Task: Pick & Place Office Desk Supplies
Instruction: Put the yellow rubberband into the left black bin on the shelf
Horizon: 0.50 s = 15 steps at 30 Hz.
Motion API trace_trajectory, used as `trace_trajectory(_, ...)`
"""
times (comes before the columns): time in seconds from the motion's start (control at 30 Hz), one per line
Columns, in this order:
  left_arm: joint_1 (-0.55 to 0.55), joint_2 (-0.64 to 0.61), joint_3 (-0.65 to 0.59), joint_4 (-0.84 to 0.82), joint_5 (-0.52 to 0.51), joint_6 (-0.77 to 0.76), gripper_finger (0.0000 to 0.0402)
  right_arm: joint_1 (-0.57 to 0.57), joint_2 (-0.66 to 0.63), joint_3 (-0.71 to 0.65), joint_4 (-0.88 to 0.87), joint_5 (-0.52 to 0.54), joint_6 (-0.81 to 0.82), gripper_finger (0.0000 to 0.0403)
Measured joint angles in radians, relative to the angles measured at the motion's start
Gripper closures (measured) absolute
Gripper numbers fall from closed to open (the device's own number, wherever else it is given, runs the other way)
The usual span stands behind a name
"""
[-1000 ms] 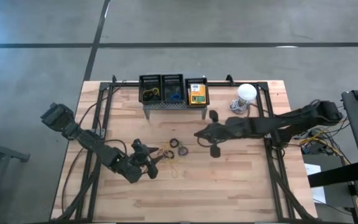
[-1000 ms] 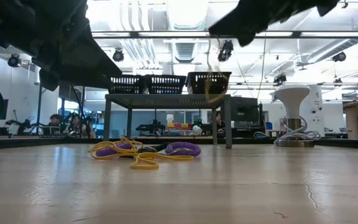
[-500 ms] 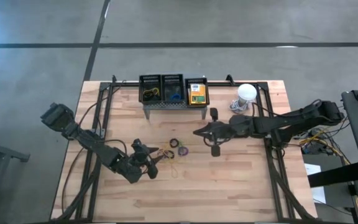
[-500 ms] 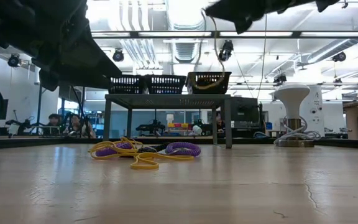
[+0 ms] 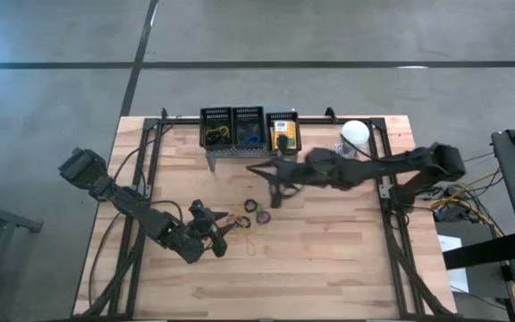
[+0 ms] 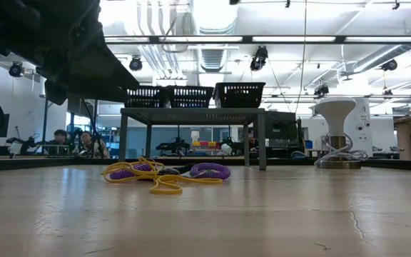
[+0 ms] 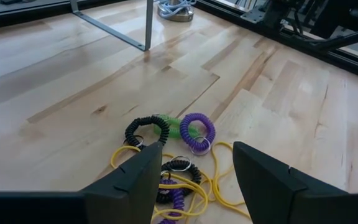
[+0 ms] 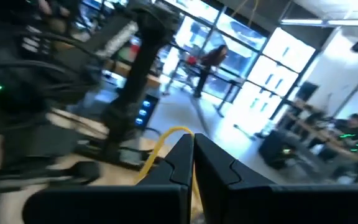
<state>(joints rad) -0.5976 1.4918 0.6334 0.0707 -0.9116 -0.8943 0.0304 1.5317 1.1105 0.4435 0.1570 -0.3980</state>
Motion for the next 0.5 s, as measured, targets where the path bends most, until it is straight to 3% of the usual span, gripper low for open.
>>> trace_trajectory(0.23, 0.0, 0.0, 0.0, -0.001, -0.001, 0.003, 0.0201, -0.097, 0.239, 0.342, -0.096, -0.002, -0.141, 0.0394)
trace_trajectory(0.5, 0.0, 0.0, 0.0, 0.001, -0.001, -0.003, 0.0202, -0.228, 0.453, 0.739, -0.416, -0.049, -0.146, 0.0394)
